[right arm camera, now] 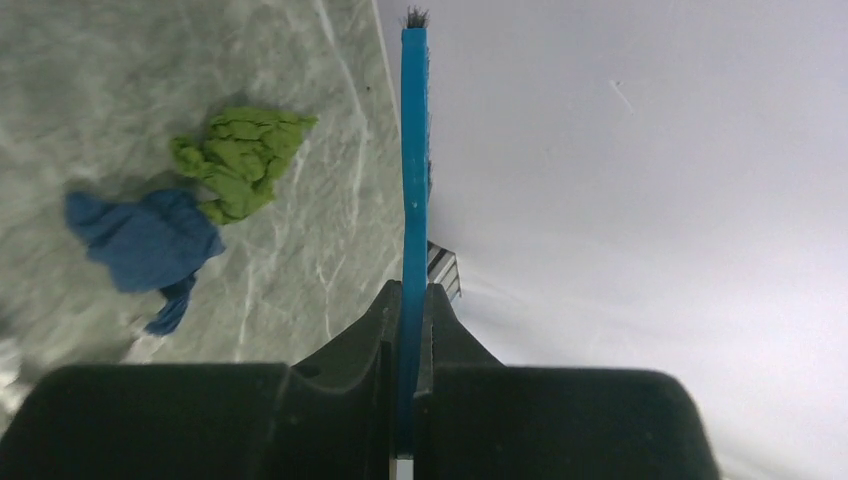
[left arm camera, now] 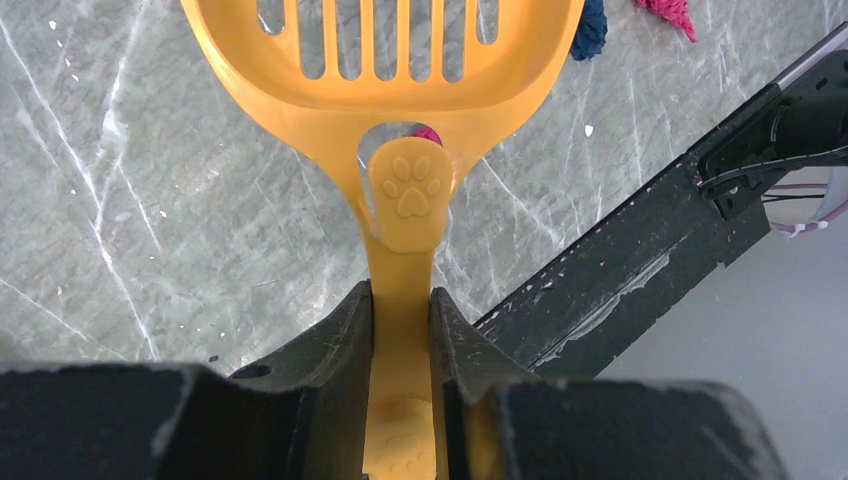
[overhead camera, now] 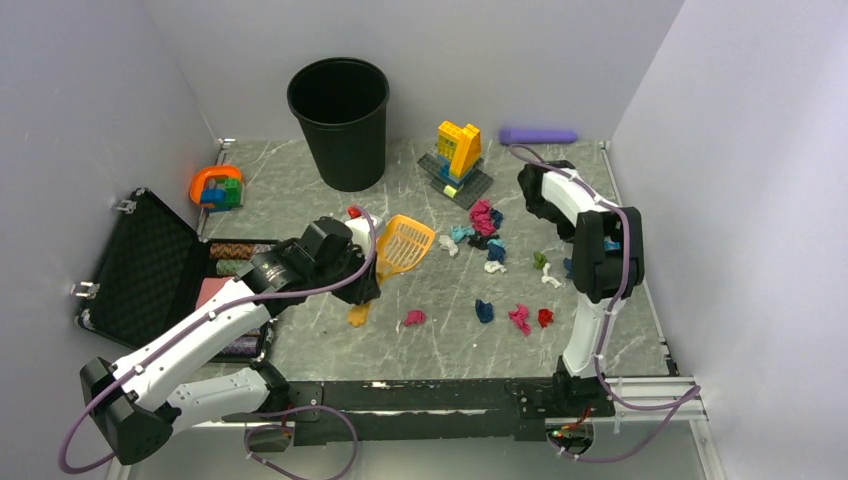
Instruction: Sweep away the paper scraps from the table
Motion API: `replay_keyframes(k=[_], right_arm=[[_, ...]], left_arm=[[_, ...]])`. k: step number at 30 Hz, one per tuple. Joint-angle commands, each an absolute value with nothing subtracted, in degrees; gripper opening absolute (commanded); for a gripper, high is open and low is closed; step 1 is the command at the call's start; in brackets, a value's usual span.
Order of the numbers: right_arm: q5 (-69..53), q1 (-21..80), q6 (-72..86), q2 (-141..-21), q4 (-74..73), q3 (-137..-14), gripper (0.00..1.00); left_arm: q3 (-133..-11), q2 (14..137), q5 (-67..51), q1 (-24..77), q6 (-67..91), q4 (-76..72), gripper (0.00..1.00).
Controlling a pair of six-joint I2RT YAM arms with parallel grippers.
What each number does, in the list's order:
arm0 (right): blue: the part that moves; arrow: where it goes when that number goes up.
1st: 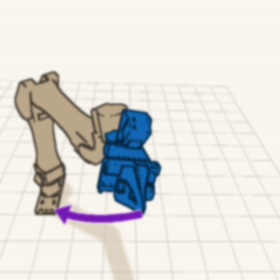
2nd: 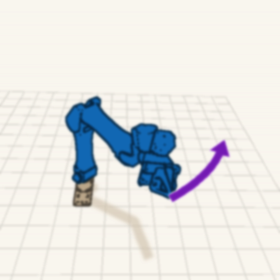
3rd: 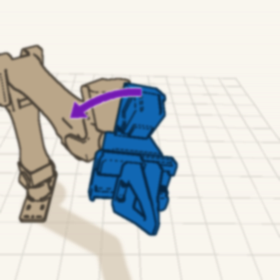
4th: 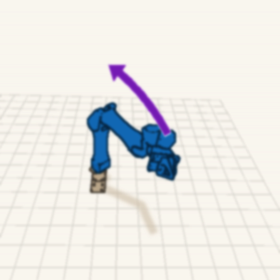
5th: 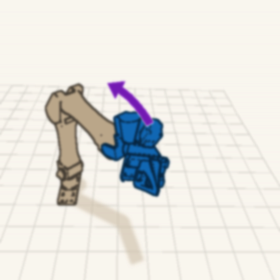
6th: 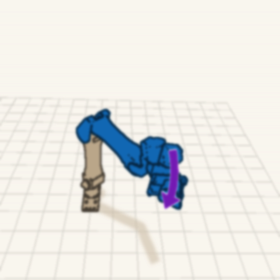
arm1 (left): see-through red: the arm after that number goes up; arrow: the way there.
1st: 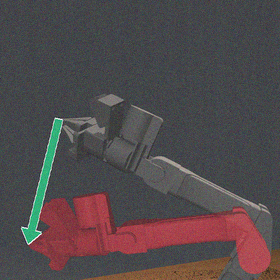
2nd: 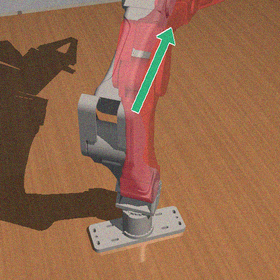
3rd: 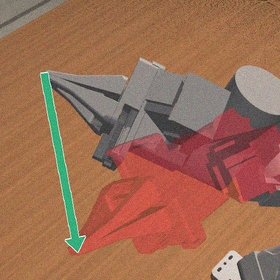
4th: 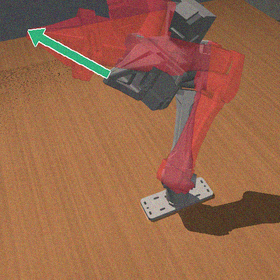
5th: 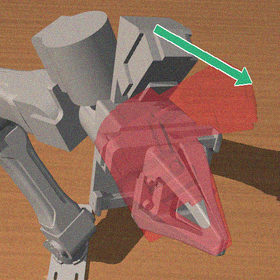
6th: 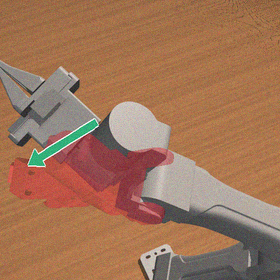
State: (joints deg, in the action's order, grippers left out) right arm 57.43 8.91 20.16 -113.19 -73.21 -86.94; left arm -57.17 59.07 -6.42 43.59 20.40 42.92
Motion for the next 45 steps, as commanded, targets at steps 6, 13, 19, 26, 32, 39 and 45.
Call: replay_keyframes(k=[6,13,19,26,32,39,45], right_arm=[[40.6,1.5,13.7,-111.1,-62.7,-83.2,0.0],[23.8,9.2,11.7,-109.4,-59.9,-85.5,0.0],[4.0,17.1,21.2,-103.5,-60.6,-94.1,0.0],[5.2,17.6,25.9,-99.5,-65.7,-102.8,0.0],[31.8,17.6,31.1,-101.2,-85.7,-105.1,0.0],[39.6,17.6,40.2,-97.4,-86.0,-84.9,0.0],[32.6,18.3,40.0,-100.5,-80.0,-78.8,0.0]], left_arm=[[-58.3,56.8,-7.3,43.8,20.3,42.8,0.25],[-57.1,55.9,-7.4,43.8,21.4,42.2,0.25],[-55.9,55.2,-7.5,43.8,22.3,41.7,0.25],[-56.2,54.9,-6.5,43.8,22.4,42.2,0.25],[-54.8,53.0,-5.5,43.8,22.8,42.8,0.25],[-52.9,51.2,-5.6,43.8,23.3,42.7,0.25],[-53.3,51.0,-4.6,43.8,22.7,43.5,0.25]])
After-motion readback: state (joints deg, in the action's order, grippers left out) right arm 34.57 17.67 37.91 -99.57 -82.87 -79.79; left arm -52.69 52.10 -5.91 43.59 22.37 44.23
